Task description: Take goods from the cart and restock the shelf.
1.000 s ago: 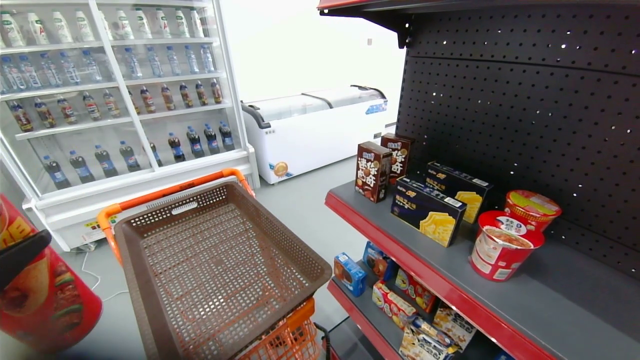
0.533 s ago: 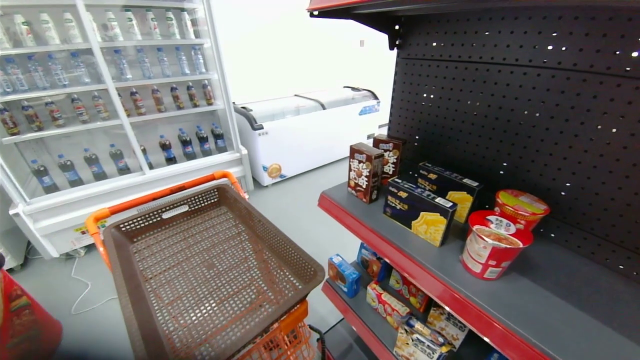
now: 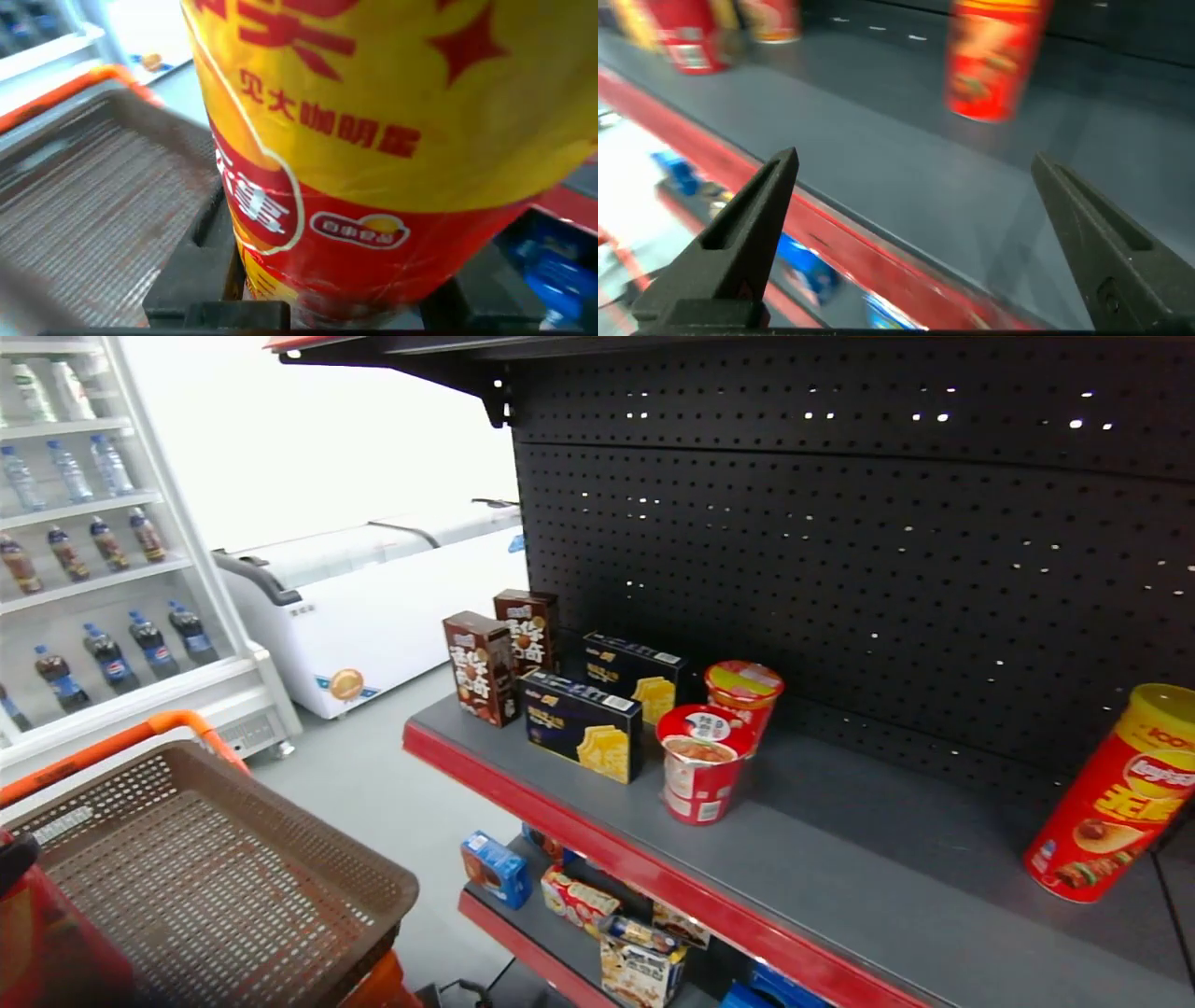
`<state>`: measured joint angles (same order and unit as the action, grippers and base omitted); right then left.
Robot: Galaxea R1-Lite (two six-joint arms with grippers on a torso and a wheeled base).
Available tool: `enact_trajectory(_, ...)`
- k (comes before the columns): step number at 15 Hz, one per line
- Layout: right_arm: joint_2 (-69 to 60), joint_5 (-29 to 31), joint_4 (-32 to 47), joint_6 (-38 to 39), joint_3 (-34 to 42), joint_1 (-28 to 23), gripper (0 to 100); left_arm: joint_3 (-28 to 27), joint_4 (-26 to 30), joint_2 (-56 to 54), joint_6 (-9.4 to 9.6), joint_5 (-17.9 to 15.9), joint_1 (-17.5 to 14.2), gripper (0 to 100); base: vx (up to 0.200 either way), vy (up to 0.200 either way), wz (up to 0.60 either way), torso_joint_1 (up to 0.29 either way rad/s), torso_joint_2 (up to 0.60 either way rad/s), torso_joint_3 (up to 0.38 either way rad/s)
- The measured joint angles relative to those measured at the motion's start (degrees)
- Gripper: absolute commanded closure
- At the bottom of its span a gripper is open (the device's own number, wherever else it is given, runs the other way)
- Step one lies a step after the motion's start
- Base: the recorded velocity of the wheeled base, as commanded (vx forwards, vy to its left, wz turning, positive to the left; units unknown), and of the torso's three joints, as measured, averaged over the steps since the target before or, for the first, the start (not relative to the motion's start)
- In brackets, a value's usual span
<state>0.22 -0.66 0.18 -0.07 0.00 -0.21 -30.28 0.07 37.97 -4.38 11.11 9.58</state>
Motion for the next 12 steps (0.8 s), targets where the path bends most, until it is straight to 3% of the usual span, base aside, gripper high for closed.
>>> enact_trajectory(7, 0.0, 0.0, -0.02, 0.0, 0.0, 0.02, 0, -0.04, 0.04, -0.05, -0.09, 0.09, -0.09, 100, 0.0, 0.0, -0.6, 0.004, 0.0, 0.002)
enact_trajectory(12, -0.01, 0.0, 0.06, -0.11, 0.0, 0.05, 0, -0.12, 0.04, 0.0, 0.0, 0.13, -0.16, 100, 0.0, 0.0, 0.0, 0.0, 0.0, 0.0)
